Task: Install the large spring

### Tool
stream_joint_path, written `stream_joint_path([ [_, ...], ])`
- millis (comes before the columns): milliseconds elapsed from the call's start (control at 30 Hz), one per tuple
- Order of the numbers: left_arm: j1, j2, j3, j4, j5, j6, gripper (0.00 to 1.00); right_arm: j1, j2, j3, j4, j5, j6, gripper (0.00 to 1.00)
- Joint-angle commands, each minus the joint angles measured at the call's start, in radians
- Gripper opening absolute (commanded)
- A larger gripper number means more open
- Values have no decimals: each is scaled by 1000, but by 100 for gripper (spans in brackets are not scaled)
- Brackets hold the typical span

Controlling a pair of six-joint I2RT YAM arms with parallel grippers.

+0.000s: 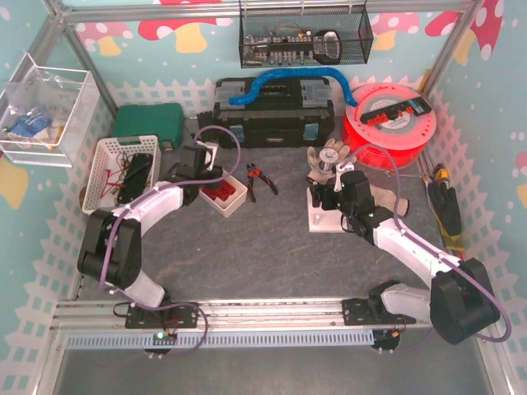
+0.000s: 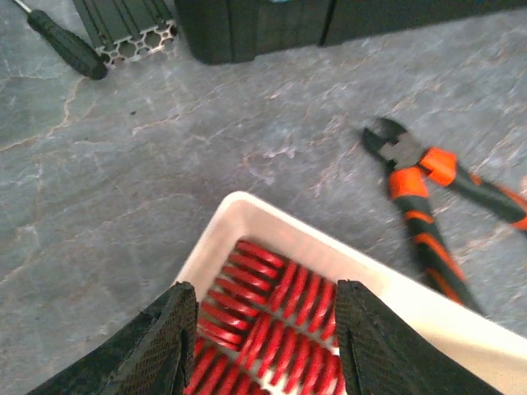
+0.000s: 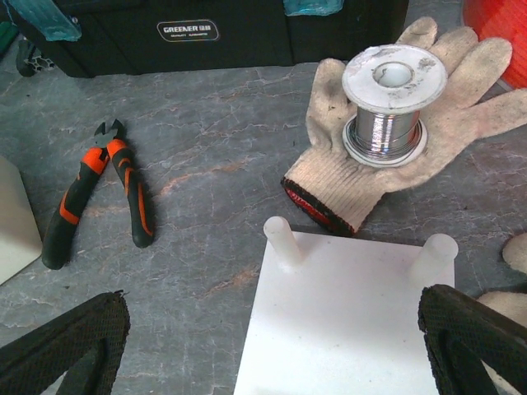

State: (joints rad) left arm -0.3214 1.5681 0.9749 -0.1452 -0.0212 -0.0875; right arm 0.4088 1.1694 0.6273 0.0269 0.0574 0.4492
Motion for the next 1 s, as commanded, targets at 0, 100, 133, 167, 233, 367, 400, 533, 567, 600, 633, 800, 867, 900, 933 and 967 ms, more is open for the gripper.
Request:
stream_joint_path([
  [0,34,50,54,-121,55,150,49,13,-9,-15,19,-1,-12,96],
  [100,36,84,83,-163,79,196,49,13,-17,-14,18,1,-14,96],
  [133,37,91,88,-167,89,209,49,13,-20,-14,18,0,-15,96],
  [167,38,99,94,-172,87,219,49,13,-24,-16,18,1,-15,96],
  [233,39,118,110,-179,62,235,49,13,-30,-18,19,5,-15,96],
  [367,41,182,153,-189,-12,262,47,14,-31,-20,20,4,-15,96],
  [400,41,203,161,-192,-32,267,47,14,-31,-21,22,4,-15,96],
  [533,42,255,183,-192,-72,275,46,14,-24,-20,23,12,-17,95],
  [567,42,264,187,-192,-72,276,46,15,-21,-20,24,14,-17,95],
  [600,42,271,191,-192,-72,276,46,15,-20,-20,24,15,-18,95],
  [633,41,276,192,-192,-75,276,46,15,-20,-21,24,14,-18,95],
  [800,42,280,176,-192,-44,265,44,15,-23,-21,24,16,-20,95],
  [867,41,282,167,-192,-25,256,43,15,-23,-20,23,18,-20,96],
  [900,40,284,163,-192,-8,252,43,15,-23,-19,22,16,-20,95],
  [933,39,285,157,-192,12,248,43,15,-23,-19,22,14,-21,95],
  [967,38,289,154,-192,31,244,43,15,-24,-18,22,12,-20,96],
])
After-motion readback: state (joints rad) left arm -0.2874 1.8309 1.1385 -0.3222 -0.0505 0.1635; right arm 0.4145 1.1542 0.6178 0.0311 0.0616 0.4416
